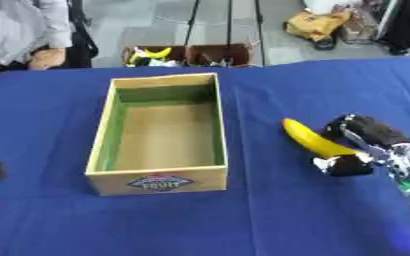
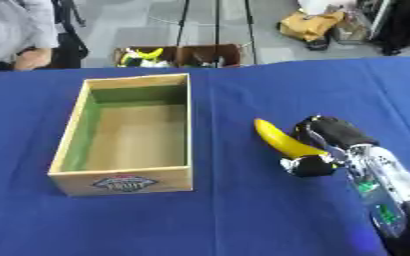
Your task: Pick up objects on the table and place them in the box.
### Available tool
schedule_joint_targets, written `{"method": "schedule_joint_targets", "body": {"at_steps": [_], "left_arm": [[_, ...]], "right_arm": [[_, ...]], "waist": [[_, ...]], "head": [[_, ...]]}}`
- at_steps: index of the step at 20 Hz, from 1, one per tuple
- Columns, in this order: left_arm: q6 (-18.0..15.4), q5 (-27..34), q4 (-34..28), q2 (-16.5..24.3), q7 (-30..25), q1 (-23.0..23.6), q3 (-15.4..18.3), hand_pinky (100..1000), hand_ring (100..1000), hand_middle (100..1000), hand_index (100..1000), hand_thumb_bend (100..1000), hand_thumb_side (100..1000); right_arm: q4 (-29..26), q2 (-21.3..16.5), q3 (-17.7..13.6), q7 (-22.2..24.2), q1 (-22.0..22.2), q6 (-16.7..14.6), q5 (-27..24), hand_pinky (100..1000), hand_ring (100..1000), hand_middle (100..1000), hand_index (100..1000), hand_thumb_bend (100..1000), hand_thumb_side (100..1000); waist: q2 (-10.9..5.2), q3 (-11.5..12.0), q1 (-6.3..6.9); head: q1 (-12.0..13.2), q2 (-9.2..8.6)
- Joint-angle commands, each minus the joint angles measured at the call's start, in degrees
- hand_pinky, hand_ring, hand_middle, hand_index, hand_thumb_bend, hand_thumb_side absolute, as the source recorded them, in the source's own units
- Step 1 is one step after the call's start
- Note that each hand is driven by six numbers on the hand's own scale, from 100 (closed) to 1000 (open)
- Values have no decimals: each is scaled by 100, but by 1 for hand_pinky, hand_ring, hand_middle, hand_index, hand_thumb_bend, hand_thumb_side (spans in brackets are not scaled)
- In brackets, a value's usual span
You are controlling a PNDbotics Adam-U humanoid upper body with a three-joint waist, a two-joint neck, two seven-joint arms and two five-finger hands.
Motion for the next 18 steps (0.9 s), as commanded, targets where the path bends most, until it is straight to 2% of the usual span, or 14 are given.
{"method": "schedule_joint_targets", "body": {"at_steps": [1,5,18], "left_arm": [[-3,19,-112,28,-12,-43,-6,304,641,611,748,100,975],[-7,25,-112,31,-16,-40,-7,304,641,611,749,100,975],[-15,39,-112,35,-34,-36,-7,305,643,613,749,100,974]], "right_arm": [[12,-141,4,-24,-55,8,-8,531,702,577,700,242,578],[5,-145,9,-42,-59,6,-17,529,702,576,699,243,584],[-18,-186,19,-142,-68,22,-24,522,698,560,682,150,588]], "waist": [[-86,11,-12],[-93,6,-7],[-104,1,-9]], "head": [[-14,-67],[-17,-63],[-25,-78]]}}
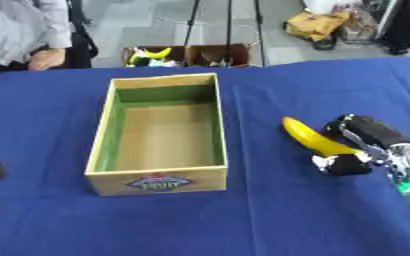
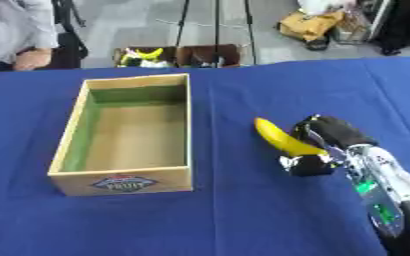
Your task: Pick up objects on the table and place them in the box.
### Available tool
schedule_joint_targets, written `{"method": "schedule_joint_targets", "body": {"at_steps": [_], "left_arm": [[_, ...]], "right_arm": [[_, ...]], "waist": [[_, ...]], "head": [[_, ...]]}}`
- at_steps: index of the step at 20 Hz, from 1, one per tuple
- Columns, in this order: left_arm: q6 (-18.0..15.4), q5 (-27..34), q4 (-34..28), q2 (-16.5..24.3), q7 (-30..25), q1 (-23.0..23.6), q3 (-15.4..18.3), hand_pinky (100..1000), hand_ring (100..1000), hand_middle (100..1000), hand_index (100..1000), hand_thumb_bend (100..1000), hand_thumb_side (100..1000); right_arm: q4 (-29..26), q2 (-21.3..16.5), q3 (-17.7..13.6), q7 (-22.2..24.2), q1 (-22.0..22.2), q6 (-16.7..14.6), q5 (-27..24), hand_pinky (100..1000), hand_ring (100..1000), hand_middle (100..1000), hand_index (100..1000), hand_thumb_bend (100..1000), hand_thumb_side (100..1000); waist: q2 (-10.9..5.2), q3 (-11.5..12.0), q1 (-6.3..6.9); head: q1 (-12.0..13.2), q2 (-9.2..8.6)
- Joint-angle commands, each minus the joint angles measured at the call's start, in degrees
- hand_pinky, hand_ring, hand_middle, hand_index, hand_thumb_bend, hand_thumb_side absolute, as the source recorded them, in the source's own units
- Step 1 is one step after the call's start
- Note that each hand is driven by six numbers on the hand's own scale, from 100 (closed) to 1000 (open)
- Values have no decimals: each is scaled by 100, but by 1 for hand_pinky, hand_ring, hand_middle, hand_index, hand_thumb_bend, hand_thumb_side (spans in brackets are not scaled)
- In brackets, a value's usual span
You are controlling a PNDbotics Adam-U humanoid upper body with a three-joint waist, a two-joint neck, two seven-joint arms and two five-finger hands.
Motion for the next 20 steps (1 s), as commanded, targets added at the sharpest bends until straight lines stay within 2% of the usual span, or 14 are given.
{"method": "schedule_joint_targets", "body": {"at_steps": [1,20], "left_arm": [[-14,22,-112,35,-22,-37,-8,305,643,613,749,100,974],[-14,60,-112,64,-50,-47,-13,307,645,614,750,100,972]], "right_arm": [[-31,-173,-13,-48,-57,7,-27,522,697,558,681,147,589],[-101,-290,2,-264,-98,12,-43,512,690,531,659,100,609]], "waist": [[-104,3,-13],[-161,9,-42]], "head": [[-21,-77],[-26,-90]]}}
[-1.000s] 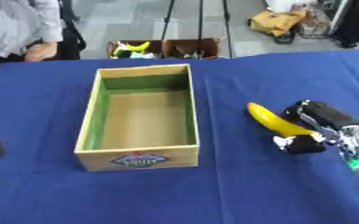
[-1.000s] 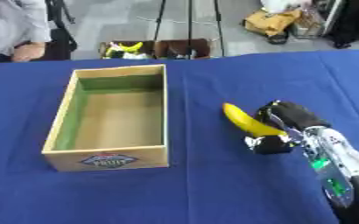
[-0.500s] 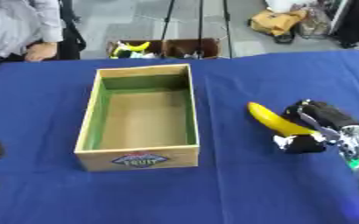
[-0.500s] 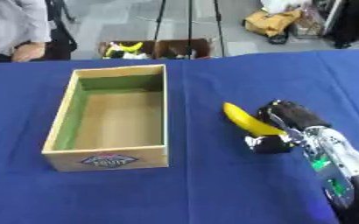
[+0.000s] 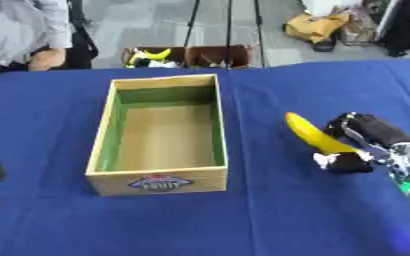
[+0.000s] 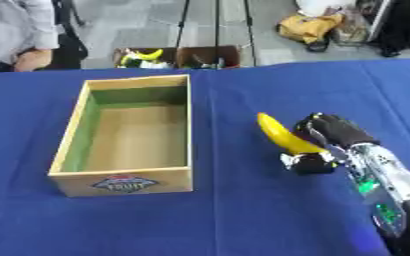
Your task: Pick up objects on the table and place them in the box.
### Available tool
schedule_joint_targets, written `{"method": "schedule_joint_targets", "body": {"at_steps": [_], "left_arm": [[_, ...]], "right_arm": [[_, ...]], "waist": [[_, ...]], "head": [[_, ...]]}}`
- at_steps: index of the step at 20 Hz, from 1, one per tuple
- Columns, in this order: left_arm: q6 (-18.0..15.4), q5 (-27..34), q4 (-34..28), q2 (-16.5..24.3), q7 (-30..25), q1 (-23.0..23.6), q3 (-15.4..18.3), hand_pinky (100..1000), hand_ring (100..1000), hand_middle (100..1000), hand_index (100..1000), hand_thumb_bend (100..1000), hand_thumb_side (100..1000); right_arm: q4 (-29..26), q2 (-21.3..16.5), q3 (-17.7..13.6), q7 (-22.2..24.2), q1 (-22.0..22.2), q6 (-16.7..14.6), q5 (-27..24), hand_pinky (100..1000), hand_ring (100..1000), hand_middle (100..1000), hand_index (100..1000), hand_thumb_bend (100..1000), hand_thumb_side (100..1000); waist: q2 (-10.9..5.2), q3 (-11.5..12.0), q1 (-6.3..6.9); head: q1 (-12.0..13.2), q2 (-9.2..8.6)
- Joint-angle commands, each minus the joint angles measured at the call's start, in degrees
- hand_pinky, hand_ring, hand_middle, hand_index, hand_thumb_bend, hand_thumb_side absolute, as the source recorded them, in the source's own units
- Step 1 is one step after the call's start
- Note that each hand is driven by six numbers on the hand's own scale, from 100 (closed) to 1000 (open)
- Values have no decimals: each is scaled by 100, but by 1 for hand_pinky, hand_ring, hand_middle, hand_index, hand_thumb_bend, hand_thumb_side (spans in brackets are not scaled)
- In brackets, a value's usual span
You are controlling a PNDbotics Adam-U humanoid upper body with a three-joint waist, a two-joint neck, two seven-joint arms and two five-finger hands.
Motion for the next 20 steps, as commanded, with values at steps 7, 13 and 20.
{"method": "schedule_joint_targets", "body": {"at_steps": [7,13,20], "left_arm": [[1,29,-112,67,-24,-40,-8,307,645,614,750,100,971],[6,30,-112,70,-29,-39,-8,307,646,614,750,100,972],[9,32,-112,72,-35,-35,-5,307,646,614,751,100,971]], "right_arm": [[-130,-239,-19,-152,-123,32,-45,504,683,513,643,100,609],[-164,-267,-16,-210,-150,44,-52,502,682,507,637,100,618],[-206,-286,-30,-277,-198,68,-76,499,677,491,617,100,627]], "waist": [[-139,4,-18],[-148,-1,-30],[-157,3,-35]], "head": [[-33,-93],[-33,-93],[-32,-94]]}}
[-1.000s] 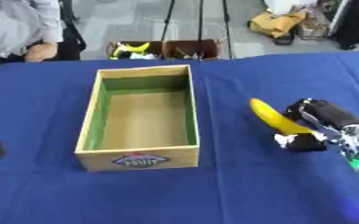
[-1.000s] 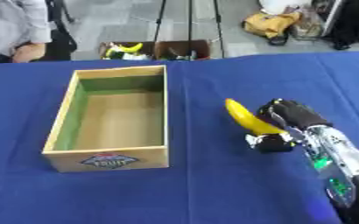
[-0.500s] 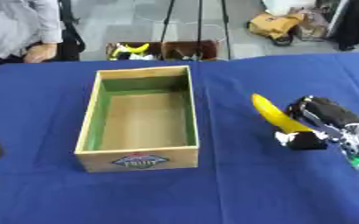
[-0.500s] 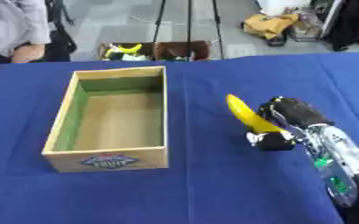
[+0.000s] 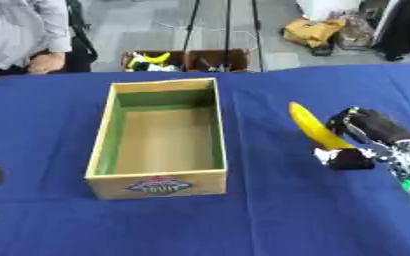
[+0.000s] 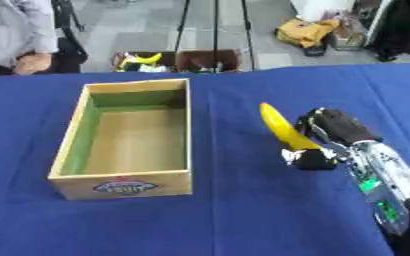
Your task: Pick up objects on the table and place them in the box.
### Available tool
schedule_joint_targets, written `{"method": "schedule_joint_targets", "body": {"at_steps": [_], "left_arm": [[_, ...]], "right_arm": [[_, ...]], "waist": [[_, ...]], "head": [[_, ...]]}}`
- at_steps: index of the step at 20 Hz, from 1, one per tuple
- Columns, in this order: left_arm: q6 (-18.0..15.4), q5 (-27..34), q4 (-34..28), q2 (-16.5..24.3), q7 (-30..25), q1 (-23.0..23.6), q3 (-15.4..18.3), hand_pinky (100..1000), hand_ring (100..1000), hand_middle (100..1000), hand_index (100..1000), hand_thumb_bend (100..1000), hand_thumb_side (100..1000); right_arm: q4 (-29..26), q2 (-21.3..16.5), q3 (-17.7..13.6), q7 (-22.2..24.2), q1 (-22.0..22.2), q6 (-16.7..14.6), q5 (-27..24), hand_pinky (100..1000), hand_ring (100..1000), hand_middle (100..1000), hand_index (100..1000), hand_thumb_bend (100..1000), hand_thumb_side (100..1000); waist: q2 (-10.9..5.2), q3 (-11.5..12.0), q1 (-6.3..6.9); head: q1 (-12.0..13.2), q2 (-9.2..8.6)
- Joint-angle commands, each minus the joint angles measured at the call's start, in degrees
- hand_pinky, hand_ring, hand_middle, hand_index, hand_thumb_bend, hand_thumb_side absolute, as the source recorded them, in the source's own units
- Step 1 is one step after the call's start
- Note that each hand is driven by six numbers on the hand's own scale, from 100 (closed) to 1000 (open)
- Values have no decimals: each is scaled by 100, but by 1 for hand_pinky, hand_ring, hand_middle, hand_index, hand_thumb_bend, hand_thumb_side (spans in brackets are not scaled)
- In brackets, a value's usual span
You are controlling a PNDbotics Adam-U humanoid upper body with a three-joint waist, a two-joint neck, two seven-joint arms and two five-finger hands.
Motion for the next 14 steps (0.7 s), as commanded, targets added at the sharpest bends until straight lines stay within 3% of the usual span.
{"method": "schedule_joint_targets", "body": {"at_steps": [1,14], "left_arm": [[-8,18,-112,71,-17,-35,-6,307,646,614,751,100,971],[4,24,-112,78,-40,-28,-8,308,647,615,751,100,971]], "right_arm": [[-168,-192,-37,-58,-128,18,-54,499,677,490,616,100,628],[-251,-222,-41,-143,-367,36,-94,498,675,475,602,100,654]], "waist": [[-120,3,-15],[-146,18,-42]], "head": [[-11,-55],[-15,-44]]}}
